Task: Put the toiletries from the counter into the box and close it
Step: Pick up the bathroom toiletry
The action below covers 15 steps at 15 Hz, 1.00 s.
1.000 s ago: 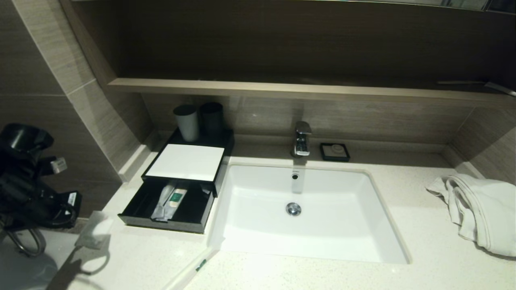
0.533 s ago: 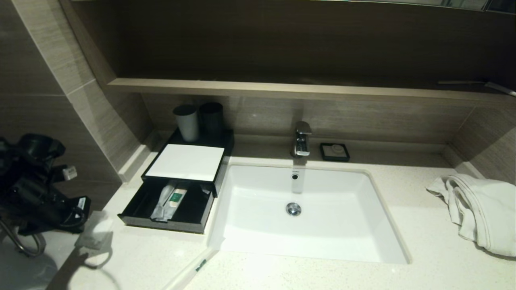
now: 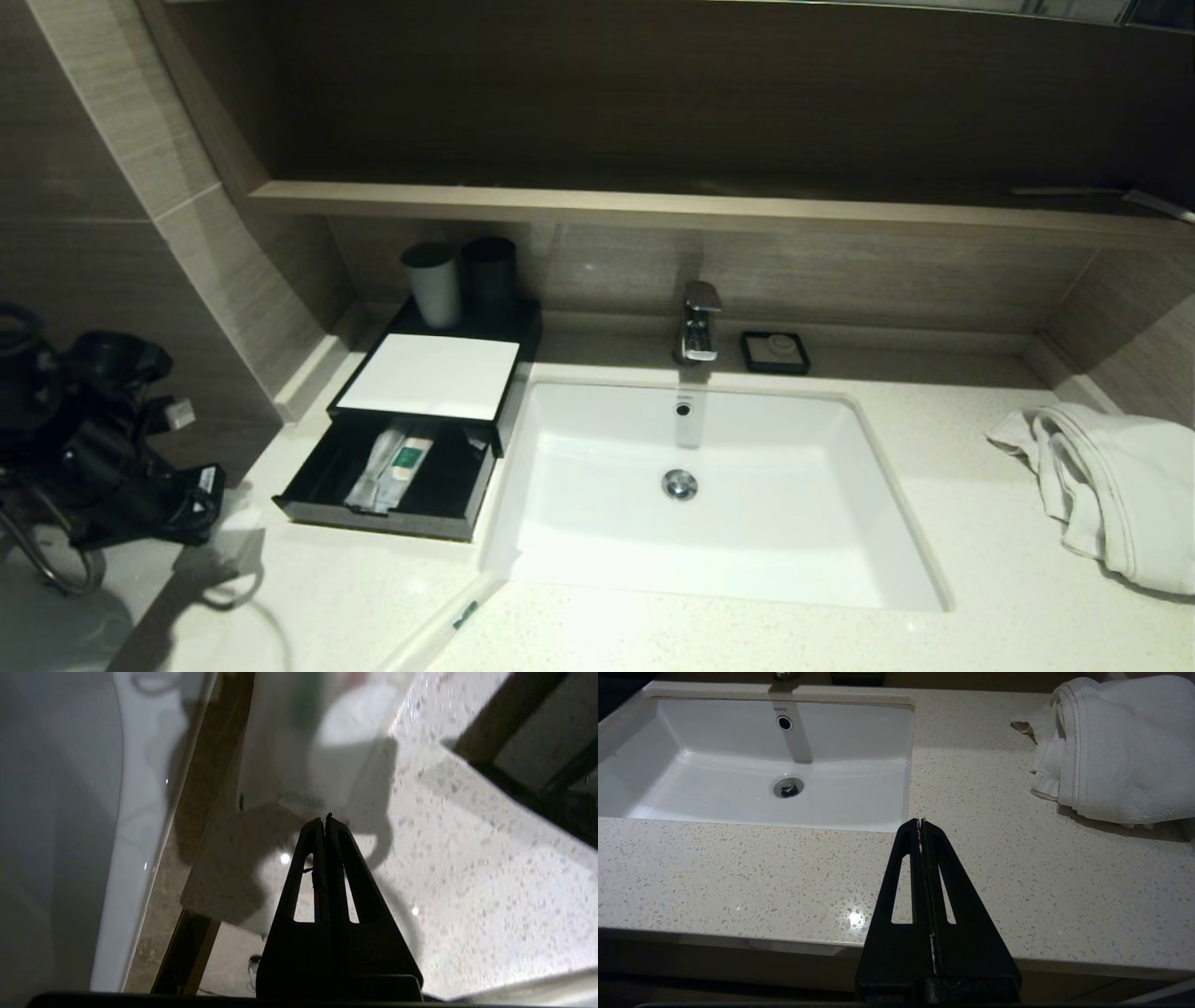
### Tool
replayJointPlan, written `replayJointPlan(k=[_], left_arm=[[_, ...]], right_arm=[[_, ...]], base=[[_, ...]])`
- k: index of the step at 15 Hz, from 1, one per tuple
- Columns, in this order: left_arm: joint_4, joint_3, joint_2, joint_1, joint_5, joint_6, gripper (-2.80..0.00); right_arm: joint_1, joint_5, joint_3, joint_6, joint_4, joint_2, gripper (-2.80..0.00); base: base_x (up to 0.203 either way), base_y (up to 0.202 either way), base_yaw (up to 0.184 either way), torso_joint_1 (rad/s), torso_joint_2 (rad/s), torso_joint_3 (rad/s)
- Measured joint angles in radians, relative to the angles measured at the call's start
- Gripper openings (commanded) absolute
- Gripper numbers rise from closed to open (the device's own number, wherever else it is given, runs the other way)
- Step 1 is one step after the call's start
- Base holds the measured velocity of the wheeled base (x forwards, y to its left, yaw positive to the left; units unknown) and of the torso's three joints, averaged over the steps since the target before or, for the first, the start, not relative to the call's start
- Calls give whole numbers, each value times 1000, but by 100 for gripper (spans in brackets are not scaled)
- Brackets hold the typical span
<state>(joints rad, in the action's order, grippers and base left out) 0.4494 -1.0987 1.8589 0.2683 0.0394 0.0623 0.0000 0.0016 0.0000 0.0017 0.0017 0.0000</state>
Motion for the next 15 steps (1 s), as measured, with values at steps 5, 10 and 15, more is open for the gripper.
replayJointPlan(k=[5,10,15], left_arm=[[-47,-5,36,3,3,0,-280],[-46,0,28,3,6,-1,0],[-46,-3,31,3,5,0,0]], right_arm=[[0,-1,0,0,0,0,-280],[0,0,0,0,0,0,-280],[0,0,0,0,0,0,-280]], base=[[0,0,0,0,0,0],[0,0,0,0,0,0],[0,0,0,0,0,0]])
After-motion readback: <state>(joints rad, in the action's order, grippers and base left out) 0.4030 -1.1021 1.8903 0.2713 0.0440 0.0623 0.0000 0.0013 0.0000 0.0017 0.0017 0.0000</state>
